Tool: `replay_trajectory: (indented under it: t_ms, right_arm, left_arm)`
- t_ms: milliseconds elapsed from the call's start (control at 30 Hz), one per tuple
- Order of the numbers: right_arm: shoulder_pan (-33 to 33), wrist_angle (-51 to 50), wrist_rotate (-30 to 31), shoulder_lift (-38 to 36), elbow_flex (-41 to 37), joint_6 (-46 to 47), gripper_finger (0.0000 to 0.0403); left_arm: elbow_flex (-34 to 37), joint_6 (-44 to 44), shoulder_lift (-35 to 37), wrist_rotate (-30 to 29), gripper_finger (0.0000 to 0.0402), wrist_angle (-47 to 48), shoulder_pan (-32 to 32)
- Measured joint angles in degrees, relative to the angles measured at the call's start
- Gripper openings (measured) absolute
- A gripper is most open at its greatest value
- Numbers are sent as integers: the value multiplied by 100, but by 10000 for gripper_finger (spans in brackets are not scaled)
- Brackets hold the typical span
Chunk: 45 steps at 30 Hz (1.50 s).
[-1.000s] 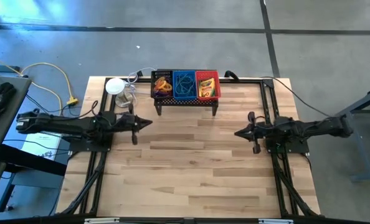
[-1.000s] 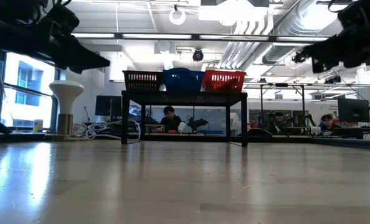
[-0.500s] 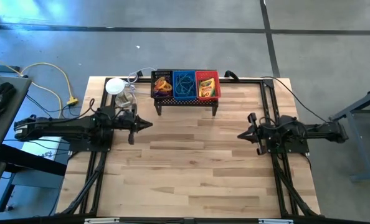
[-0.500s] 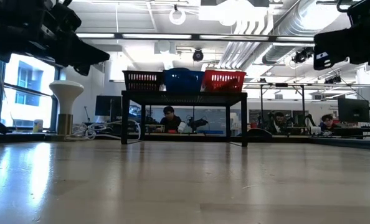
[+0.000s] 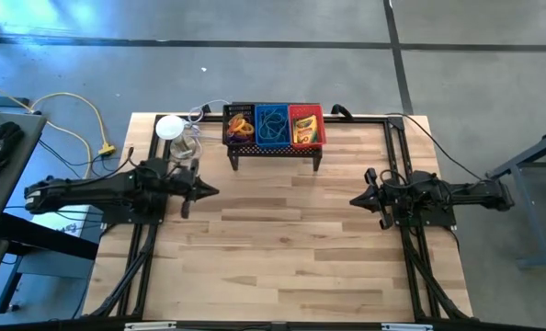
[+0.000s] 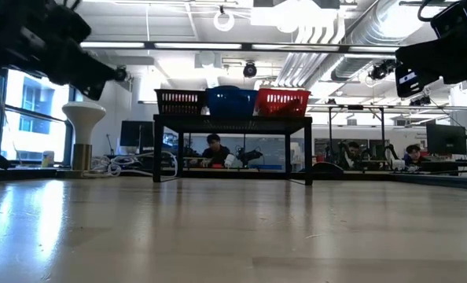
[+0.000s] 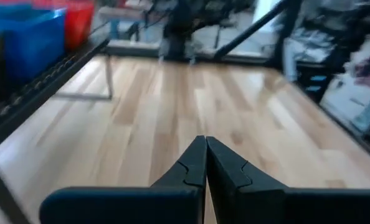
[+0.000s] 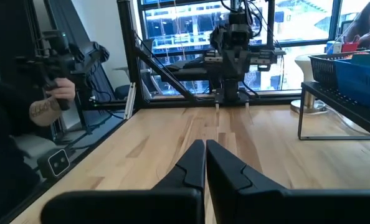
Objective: Pick & Place Office Desk Supplies
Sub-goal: Return to Home Position
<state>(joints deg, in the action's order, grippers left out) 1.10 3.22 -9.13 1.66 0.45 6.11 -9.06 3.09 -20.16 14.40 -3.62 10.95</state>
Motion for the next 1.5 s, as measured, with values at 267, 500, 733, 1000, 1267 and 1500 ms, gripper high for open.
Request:
replay_trajectory:
  t_ms: [267,500,733,1000,1267,1500]
  right_arm:
    - [0,0,0,1,-2,-7,2]
    - [0,-2,0,1,-4,-9,2]
    - [0,-2,0,1,-7,-9,2]
    - [0,-4,0,1,-9,-9,2]
    - [0,-4,0,1,-13,-9,2]
    - [0,-4,0,1,-13,-9,2]
  left_arm:
    - [350,-26,943,-96,0,-42,-250]
    - [828,147,1499,359,0,24,-261]
    - [842,253,1551,557,0,13,-263]
    - [855,255,1286,53,0,87,-263]
    - [859,207,1145,-121,0,59,-261]
    - [861,579,1143,-121,0,59,-261]
